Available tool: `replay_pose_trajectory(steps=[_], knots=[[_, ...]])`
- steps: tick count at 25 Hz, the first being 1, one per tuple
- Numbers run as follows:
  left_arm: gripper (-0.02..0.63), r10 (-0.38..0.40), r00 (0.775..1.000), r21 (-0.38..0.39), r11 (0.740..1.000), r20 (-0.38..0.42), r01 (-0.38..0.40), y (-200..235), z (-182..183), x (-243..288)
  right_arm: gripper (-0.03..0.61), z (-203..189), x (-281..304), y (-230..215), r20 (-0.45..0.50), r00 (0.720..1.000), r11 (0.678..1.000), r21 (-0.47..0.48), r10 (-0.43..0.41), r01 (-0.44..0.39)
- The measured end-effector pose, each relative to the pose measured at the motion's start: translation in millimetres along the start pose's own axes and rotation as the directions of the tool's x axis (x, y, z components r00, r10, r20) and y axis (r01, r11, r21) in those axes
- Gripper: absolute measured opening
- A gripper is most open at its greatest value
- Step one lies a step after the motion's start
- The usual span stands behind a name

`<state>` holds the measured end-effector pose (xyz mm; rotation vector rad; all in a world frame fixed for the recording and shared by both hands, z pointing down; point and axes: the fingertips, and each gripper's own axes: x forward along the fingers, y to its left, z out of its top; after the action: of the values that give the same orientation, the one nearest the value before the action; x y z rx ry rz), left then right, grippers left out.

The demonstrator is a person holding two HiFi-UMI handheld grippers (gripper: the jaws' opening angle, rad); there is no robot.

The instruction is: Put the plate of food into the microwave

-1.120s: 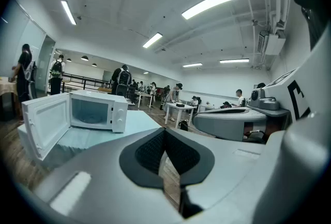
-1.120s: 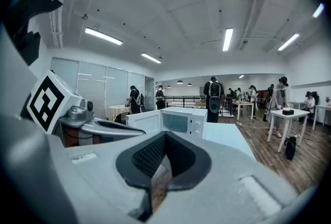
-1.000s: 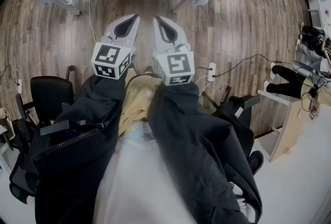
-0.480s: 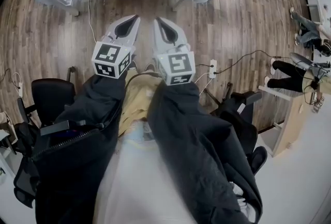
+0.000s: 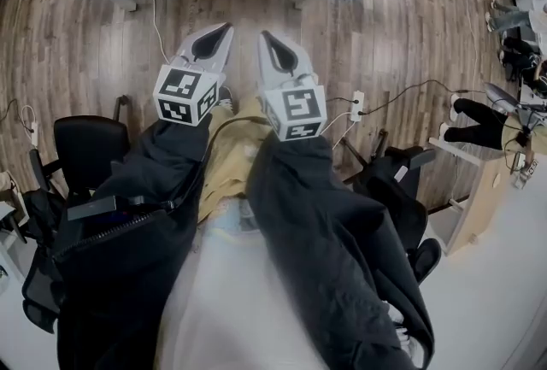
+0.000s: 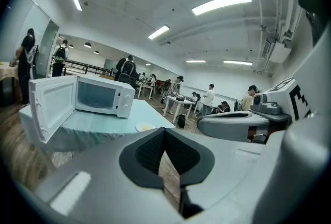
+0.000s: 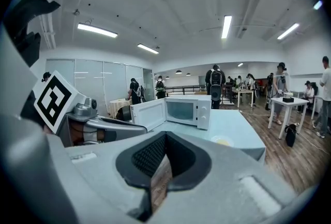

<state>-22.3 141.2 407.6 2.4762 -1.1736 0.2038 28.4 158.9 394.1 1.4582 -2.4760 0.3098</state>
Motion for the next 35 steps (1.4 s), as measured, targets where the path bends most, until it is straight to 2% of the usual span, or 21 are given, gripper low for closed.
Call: replay_pose_trajectory(steps=[5,11,17,23,29,35], knots=[[-0.003,0.009,1.0,-0.019,1.0,-0.03,-0.01,8.0,-9.4,8.7,-0.004,-10.4,13.1,-5.0,-0.025,1.0,1.0,0.02,0.019,-0.019],[-0.005,0.056,0.998,-0.02,0.998,-0.016,-0.056,29.1,7.1,36.4,-0.003,2.0,42.1,-24.6,-0.003,0.998,0.998,0.006,0.068,-0.068],[-0.003,0.059,0.998,0.018,0.998,0.018,-0.06,28.3,42.7,87.4,-0.003,27.2,65.5,-76.2,0.036,0.996,0.997,-0.02,0.081,-0.081],[-0.003,0.079,0.997,0.027,0.996,0.021,-0.079,26.9,61.5,125.4,-0.003,38.8,79.3,-117.5,0.058,0.993,0.995,0.003,0.102,-0.102],[-0.003,0.104,0.994,0.019,0.994,-0.009,-0.104,18.4,55.1,150.8,-0.003,24.0,80.4,-145.7,0.045,0.99,0.99,0.042,0.135,-0.137],[-0.004,0.116,0.992,0.028,0.993,-0.054,-0.114,16.7,49.9,165.0,-0.003,12.3,81.4,-165.2,0.028,0.991,0.986,0.107,0.127,-0.129]])
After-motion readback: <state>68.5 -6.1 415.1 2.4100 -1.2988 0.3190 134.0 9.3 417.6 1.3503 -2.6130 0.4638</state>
